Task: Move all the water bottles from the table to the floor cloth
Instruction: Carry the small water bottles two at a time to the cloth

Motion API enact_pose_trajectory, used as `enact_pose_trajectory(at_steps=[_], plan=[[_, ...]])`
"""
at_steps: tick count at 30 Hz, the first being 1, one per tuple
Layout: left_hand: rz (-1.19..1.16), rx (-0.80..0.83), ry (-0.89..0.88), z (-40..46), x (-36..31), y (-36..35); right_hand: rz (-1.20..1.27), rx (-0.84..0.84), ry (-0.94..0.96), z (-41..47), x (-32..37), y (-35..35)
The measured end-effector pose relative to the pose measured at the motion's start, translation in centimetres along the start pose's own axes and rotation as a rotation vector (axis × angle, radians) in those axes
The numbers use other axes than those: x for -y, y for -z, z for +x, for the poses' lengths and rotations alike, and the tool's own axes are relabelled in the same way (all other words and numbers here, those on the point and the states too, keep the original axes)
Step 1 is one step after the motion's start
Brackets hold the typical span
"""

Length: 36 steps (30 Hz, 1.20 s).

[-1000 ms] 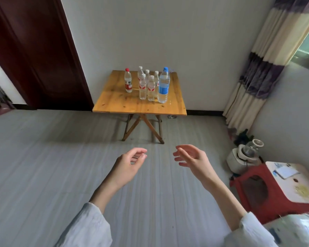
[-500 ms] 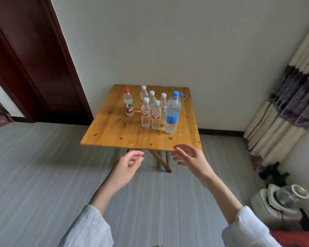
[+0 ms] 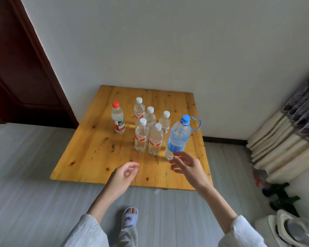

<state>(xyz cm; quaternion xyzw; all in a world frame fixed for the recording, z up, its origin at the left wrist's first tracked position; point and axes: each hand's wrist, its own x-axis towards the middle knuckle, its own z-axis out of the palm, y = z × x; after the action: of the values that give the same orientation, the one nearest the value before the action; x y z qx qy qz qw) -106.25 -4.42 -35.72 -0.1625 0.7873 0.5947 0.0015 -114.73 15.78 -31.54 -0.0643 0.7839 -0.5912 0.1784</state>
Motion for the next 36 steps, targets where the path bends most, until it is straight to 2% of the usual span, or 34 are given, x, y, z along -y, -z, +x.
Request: enact_pose_trajectory(at_steps=[6, 11, 13, 16, 26, 30, 36], plan=[[0.089, 0.063, 0.012, 12.8, 1.7, 3.5, -0.122, -0.079, -0.053, 11.2, -0.1, -4.6], [0.137, 0.104, 0.046, 20.0, 2.6, 5.1, -0.304, -0.221, -0.075, 17.7, -1.0, -6.8], [0.158, 0.123, 0.021, 21.9, 2.8, 5.1, -0.347, -0.229, -0.098, 18.9, -1.8, -7.2], [0.198, 0.164, -0.044, 24.1, 3.0, 4.7, -0.378, -0.199, -0.088, 19.8, -3.0, -7.7], [0.245, 0.318, -0.225, 28.0, 3.4, 4.4, -0.397, -0.277, -0.002, 21.5, -4.1, -8.3], [0.208, 0.291, -0.267, 28.5, 3.9, 4.7, -0.400, -0.324, 0.017, 21.7, -4.3, -8.9], [0.175, 0.348, -0.253, 28.2, 3.9, 3.9, -0.342, -0.337, 0.036, 21.0, -5.0, -9.4]])
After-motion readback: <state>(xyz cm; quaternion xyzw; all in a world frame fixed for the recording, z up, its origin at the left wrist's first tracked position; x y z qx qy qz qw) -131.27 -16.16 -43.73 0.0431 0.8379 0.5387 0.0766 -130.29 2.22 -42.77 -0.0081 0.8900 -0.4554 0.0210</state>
